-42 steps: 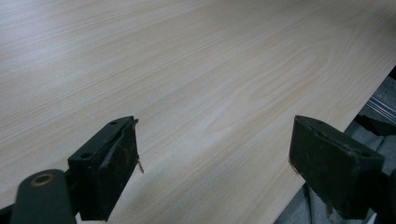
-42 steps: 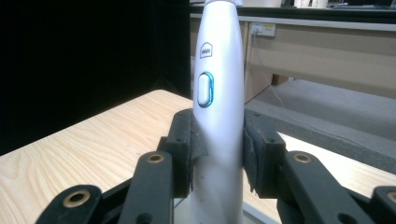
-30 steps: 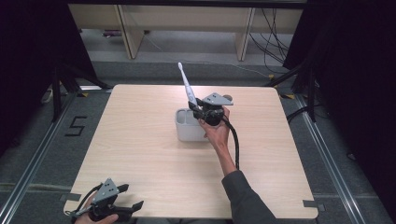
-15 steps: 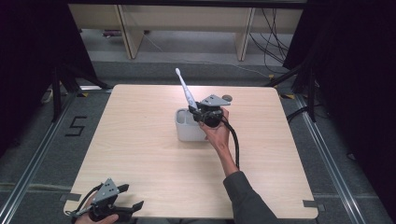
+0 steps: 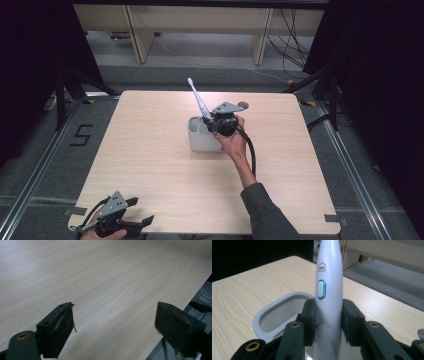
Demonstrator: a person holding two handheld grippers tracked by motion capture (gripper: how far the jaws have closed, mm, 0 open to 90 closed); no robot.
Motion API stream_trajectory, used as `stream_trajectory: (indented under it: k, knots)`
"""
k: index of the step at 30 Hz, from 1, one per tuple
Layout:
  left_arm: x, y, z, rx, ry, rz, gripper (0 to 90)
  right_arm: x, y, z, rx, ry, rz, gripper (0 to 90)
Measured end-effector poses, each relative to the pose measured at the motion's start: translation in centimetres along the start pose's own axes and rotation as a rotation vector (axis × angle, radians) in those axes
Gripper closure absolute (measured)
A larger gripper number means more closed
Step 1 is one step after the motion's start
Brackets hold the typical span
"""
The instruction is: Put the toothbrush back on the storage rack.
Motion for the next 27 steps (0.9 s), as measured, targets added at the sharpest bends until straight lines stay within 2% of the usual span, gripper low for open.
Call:
stream_trajectory:
  k: [9, 12, 27]
  knots:
    - [0.01, 0.01, 0.0, -0.001, 0.001, 0.0, 14.9, -0.03, 0.05, 0.22, 0.002, 0.048, -0.001, 66.4]
    - [0.03, 0.01, 0.0, -0.002, 0.0, 0.0, 14.9, -0.03, 0.15, 0.31, -0.013, 0.071, -0.009, 66.4]
    - [0.05, -0.02, -0.01, -0.005, 0.005, -0.002, 14.9, -0.14, -0.03, 0.51, -0.014, 0.088, -0.016, 66.3]
Point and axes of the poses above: each handheld gripper's, and its own axes: x roughly backward along the jaws, z roughly out of its underside, y roughly to its left, the point moved 2 cm from there along -x, roughly forward along the jaws, and after that the axes turned 1 degree about y, right-handed, at the moved point
